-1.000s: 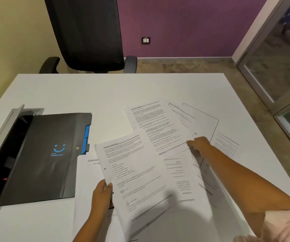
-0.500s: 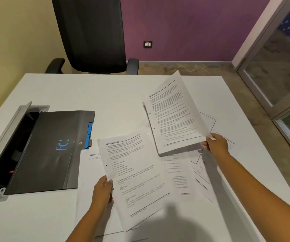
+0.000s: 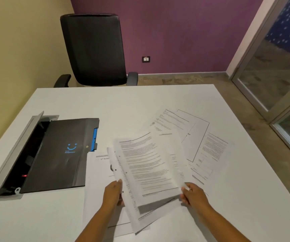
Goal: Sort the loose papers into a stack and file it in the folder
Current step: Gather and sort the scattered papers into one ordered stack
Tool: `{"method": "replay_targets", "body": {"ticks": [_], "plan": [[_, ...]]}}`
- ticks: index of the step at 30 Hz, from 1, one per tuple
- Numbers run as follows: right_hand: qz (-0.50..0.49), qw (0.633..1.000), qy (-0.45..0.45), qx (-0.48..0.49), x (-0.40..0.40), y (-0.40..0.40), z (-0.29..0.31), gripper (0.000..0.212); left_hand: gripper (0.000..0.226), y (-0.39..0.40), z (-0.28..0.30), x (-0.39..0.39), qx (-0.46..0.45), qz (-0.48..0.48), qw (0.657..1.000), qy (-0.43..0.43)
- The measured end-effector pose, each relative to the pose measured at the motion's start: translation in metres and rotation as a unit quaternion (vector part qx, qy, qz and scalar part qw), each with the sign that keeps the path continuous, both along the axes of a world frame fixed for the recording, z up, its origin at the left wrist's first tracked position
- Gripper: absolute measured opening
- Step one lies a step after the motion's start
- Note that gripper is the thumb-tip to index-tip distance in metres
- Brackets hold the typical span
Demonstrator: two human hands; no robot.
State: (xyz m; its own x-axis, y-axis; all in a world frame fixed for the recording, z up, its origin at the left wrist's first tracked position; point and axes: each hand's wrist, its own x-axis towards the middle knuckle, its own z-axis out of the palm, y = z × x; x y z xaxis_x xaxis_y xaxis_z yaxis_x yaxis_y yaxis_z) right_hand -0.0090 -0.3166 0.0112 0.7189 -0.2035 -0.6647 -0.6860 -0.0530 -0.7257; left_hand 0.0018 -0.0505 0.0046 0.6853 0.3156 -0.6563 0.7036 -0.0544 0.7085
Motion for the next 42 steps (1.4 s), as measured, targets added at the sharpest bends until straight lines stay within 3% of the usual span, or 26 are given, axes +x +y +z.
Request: {"method": "replay_targets", "body": {"ticks": [6, 10, 12, 16, 18, 20, 25, 27, 29, 31, 33, 38, 42], "plan": [[0.069, 0.996, -0.001, -0.049, -0.02, 0.006, -0.012, 0.017, 0.022, -0.013, 0.005, -0.004, -0.027, -0.031, 0.999, -0.013], [0.096, 0.99, -0.021, -0.101, -0.02, 0.001, -0.016, 0.014, 0.043, -0.018, 0.014, -0.001, -0.063, 0.045, 0.997, -0.009], [0.131, 0.983, -0.027, -0.127, -0.019, -0.001, -0.018, 0.011, 0.048, -0.016, 0.015, 0.0, -0.05, 0.033, 0.998, -0.011], [0.218, 0.946, -0.049, -0.234, -0.02, -0.007, -0.021, 0.015, 0.014, -0.011, 0.014, -0.002, -0.007, -0.05, 0.998, -0.049], [0.234, 0.93, -0.079, -0.272, -0.017, -0.01, -0.016, 0.031, 0.019, -0.008, 0.018, -0.002, 0.006, -0.091, 0.993, -0.077], [0.22, 0.937, -0.109, -0.248, -0.005, -0.011, -0.004, 0.046, 0.027, -0.008, 0.028, -0.002, 0.0, -0.124, 0.987, -0.105], [0.162, 0.976, -0.133, -0.058, 0.037, -0.009, 0.04, 0.081, 0.025, -0.008, 0.066, 0.003, -0.013, -0.175, 0.966, -0.189], [0.145, 0.976, -0.156, 0.033, 0.045, -0.006, 0.056, 0.069, 0.023, -0.008, 0.082, 0.006, -0.024, -0.177, 0.96, -0.218], [0.101, 0.971, -0.196, 0.091, 0.052, -0.004, 0.071, 0.043, 0.023, -0.007, 0.096, 0.011, -0.035, -0.171, 0.956, -0.236], [0.061, 0.965, -0.23, 0.109, 0.056, -0.004, 0.083, 0.025, 0.024, -0.007, 0.106, 0.016, -0.055, -0.173, 0.95, -0.253], [0.052, 0.957, -0.258, 0.119, 0.055, -0.003, 0.092, 0.021, 0.024, -0.01, 0.111, 0.02, -0.065, -0.167, 0.948, -0.261], [0.076, 0.947, -0.303, 0.076, 0.041, -0.005, 0.1, 0.043, 0.029, -0.019, 0.106, 0.024, -0.078, -0.131, 0.951, -0.271], [0.106, 0.963, -0.249, 0.01, 0.03, -0.009, 0.083, 0.046, 0.03, -0.024, 0.09, 0.017, -0.081, -0.154, 0.953, -0.247]]}}
